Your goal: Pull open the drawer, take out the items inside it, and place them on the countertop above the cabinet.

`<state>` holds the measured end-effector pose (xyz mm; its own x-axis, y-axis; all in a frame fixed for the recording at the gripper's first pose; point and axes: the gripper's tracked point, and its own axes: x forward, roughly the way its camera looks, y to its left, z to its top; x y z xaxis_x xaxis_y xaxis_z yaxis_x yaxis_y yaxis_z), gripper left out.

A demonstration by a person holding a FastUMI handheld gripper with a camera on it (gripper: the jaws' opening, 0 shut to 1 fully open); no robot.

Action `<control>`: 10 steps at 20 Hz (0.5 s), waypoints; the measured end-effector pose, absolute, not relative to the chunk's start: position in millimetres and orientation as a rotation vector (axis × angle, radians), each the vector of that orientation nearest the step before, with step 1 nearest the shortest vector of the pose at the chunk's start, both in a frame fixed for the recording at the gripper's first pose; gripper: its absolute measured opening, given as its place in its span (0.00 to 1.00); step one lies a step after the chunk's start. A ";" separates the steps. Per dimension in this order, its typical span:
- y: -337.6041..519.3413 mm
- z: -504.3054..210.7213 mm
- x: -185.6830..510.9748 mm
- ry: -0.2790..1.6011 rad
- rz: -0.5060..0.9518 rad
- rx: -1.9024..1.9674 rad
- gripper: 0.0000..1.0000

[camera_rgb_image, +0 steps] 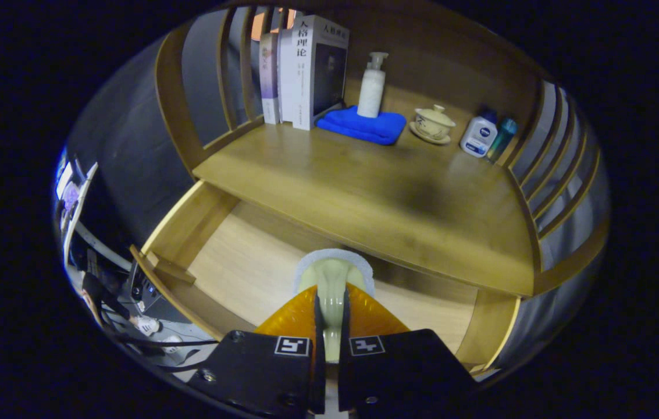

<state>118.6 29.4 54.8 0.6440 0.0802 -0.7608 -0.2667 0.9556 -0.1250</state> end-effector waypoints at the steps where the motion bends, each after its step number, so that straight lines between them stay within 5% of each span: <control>1: 30.2 64.8 119.3 0.835 0.202 -0.232 0.12; 10: 25.2 129.5 190.3 0.687 0.103 -0.110 0.12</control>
